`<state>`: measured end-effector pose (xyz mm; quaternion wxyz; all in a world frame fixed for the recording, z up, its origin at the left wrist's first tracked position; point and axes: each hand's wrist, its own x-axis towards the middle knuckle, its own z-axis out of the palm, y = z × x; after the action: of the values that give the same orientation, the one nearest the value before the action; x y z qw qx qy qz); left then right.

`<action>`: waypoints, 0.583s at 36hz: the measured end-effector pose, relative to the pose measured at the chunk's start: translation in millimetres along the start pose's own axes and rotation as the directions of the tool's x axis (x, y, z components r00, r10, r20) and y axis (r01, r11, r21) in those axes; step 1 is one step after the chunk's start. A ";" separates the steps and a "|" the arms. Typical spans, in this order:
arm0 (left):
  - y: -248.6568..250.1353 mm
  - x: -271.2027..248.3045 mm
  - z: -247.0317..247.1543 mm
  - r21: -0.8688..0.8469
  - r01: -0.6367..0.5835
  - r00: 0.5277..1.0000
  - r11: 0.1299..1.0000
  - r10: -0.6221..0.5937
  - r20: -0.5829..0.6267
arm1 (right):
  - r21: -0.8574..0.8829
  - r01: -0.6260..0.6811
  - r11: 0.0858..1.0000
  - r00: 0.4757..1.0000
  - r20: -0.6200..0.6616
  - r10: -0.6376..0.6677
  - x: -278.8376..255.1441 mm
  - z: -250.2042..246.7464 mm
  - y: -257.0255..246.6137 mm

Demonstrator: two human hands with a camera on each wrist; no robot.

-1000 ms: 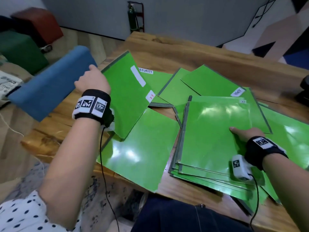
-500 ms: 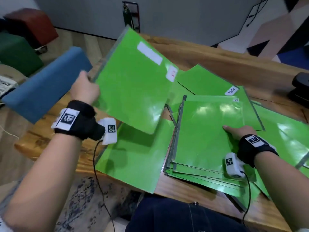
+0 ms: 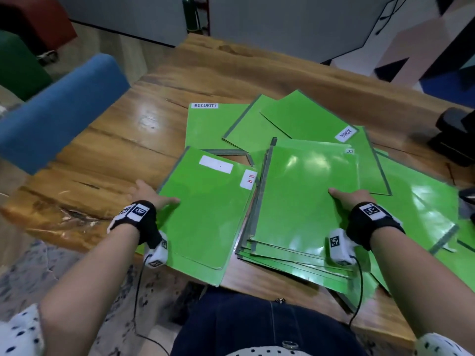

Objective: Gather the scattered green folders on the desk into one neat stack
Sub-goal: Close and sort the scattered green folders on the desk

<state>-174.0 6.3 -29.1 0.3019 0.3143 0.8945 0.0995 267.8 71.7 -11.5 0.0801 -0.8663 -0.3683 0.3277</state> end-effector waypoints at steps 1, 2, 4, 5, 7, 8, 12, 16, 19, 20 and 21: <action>1.7 -1.6 4.2 0.009 0.009 1.000 1.000 -0.009 0.000 | -0.007 0.006 1.000 1.000 0.000 -0.006 0.0 -0.1 0.1; 2.9 -1.6 8.3 0.006 0.024 1.000 1.000 -0.024 0.000 | -0.014 0.010 1.000 1.000 0.000 -0.010 -0.4 -0.1 0.1; 5.1 -2.5 11.9 0.004 0.066 0.998 0.998 -0.066 0.015 | -0.012 0.013 1.000 1.000 0.001 -0.013 -0.1 0.0 1.0; 5.0 -0.7 12.3 0.006 0.088 0.995 0.996 -0.088 0.035 | -0.009 0.015 1.000 1.000 0.005 -0.015 0.0 0.2 1.8; 8.1 0.8 6.9 0.000 0.118 0.988 0.993 -0.118 0.101 | -0.005 0.013 1.000 1.000 0.016 -0.013 -0.4 1.2 2.4; 10.1 2.8 2.9 0.003 0.123 0.984 0.992 -0.122 0.130 | 0.001 0.012 1.000 1.000 0.019 -0.012 -0.8 1.3 2.3; 36.5 -3.7 -22.3 0.059 0.009 0.982 0.998 -0.020 0.186 | -0.001 0.008 1.000 0.999 0.036 -0.008 2.1 2.1 3.4; 89.2 -40.2 -61.9 0.188 -0.247 0.969 0.951 0.243 0.042 | -0.022 0.016 1.000 0.999 0.047 -0.015 3.6 2.2 4.5; 125.5 -79.8 -84.0 0.451 -0.441 0.843 0.776 0.531 -0.088 | -0.037 0.026 0.999 0.998 0.061 -0.023 4.1 2.6 5.3; 136.3 -92.3 -87.9 0.501 -0.481 0.791 0.719 0.603 -0.106 | -0.036 0.026 0.999 0.998 0.063 -0.024 3.6 2.9 5.6; 146.3 -104.4 -91.2 0.522 -0.513 0.743 0.681 0.657 -0.126 | -0.030 0.027 0.999 0.997 0.068 -0.025 3.2 3.4 6.2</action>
<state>-90.8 56.9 147.3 0.0300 0.6289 0.7764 0.0266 271.0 69.1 -18.1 0.0583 -0.8511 -0.3871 0.3498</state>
